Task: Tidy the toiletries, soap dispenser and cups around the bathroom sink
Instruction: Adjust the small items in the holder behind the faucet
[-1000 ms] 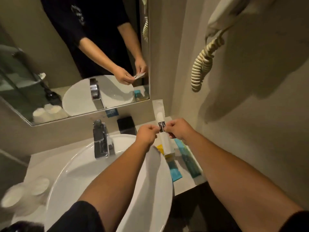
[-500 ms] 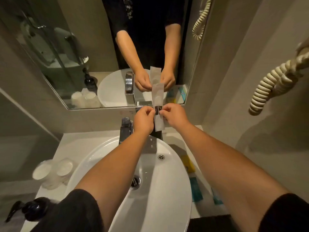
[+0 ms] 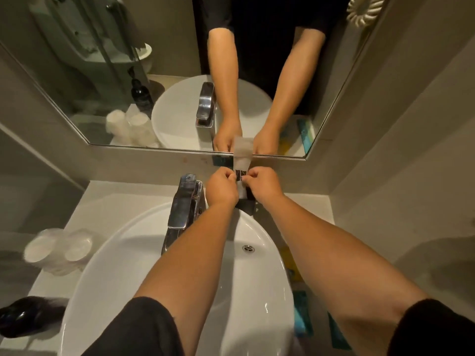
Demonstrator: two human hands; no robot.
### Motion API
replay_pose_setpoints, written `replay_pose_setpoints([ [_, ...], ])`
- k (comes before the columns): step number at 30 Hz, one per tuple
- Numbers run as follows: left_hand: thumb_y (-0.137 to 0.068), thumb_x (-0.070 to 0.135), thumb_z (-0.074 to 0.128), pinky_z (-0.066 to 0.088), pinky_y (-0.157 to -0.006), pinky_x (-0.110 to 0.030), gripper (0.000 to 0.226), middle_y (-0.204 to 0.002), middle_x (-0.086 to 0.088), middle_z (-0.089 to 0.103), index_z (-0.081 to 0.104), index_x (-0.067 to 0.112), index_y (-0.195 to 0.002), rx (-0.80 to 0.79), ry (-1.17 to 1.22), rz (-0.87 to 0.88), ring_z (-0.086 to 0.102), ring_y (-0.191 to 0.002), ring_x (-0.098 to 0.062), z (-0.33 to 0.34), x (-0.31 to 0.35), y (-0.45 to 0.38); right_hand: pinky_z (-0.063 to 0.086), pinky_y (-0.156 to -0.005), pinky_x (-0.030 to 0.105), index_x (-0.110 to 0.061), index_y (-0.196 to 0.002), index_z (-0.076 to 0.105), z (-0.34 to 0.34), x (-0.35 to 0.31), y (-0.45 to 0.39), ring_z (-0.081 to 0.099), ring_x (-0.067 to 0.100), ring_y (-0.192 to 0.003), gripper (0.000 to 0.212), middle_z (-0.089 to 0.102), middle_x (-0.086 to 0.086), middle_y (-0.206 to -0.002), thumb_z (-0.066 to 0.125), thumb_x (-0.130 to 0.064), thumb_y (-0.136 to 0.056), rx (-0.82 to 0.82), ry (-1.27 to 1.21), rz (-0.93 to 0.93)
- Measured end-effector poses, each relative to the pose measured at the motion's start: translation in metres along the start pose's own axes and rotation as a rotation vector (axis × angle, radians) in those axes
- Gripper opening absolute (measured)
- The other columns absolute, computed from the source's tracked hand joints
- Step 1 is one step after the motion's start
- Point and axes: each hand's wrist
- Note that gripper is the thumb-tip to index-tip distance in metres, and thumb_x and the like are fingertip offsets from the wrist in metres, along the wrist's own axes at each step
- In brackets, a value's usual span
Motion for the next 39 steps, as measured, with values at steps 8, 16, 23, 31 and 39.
replay_pose_setpoints([
  [8, -0.094, 0.016, 0.046, 0.038, -0.062, -0.030, 0.021, -0.090, -0.008, 0.066, 0.067, 0.014, -0.092, -0.054, -0.186, -0.049, 0.056, -0.077, -0.021, 0.006, -0.003, -0.009, 0.055, -0.077, 0.042, -0.011, -0.068, 0.072, 0.004, 0.004, -0.011, 0.065, 0.030, -0.078, 0.020, 0.069, 0.010, -0.074, 0.069, -0.021, -0.085, -0.072, 0.058, 0.074],
  [16, -0.093, 0.015, 0.049, 0.049, -0.073, -0.039, 0.021, -0.107, -0.011, 0.062, 0.069, 0.013, -0.098, -0.088, -0.298, -0.065, 0.060, -0.086, -0.027, 0.013, -0.001, -0.011, 0.056, -0.079, 0.041, -0.009, -0.085, 0.074, 0.009, 0.010, -0.013, 0.065, 0.031, -0.085, 0.020, 0.071, 0.012, -0.087, 0.066, -0.027, -0.088, -0.082, 0.148, 0.171],
  [23, -0.093, 0.011, 0.047, 0.043, -0.066, -0.037, 0.023, -0.111, -0.014, 0.058, 0.069, 0.013, -0.102, -0.029, -0.322, -0.070, 0.058, -0.080, -0.029, 0.014, -0.007, -0.009, 0.052, -0.074, 0.035, -0.011, -0.095, 0.070, 0.010, 0.004, -0.019, 0.063, 0.031, -0.089, 0.019, 0.068, 0.011, -0.095, 0.064, -0.028, -0.091, -0.140, 0.286, 0.188],
  [31, -0.098, 0.019, 0.043, 0.039, -0.067, -0.034, 0.028, -0.116, -0.012, 0.053, 0.070, 0.018, -0.105, -0.047, -0.338, -0.027, 0.052, -0.075, -0.026, 0.014, -0.011, -0.008, 0.054, -0.083, 0.040, -0.010, -0.100, 0.068, 0.006, 0.000, -0.022, 0.063, 0.032, -0.095, 0.019, 0.067, 0.012, -0.102, 0.065, -0.026, -0.090, -0.187, 0.360, 0.186],
  [39, -0.096, 0.016, 0.048, 0.049, -0.075, -0.040, 0.024, -0.111, -0.014, 0.062, 0.068, 0.013, -0.107, -0.093, -0.370, -0.055, 0.061, -0.089, -0.030, 0.013, -0.009, -0.011, 0.053, -0.073, 0.035, -0.012, -0.093, 0.072, 0.014, 0.004, -0.021, 0.063, 0.029, -0.085, 0.016, 0.069, 0.010, -0.093, 0.065, -0.027, -0.090, -0.061, 0.246, 0.236],
])
Point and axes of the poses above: each hand's wrist, its own y-axis away from the middle knuckle, its own z-axis out of the palm, x = y × z
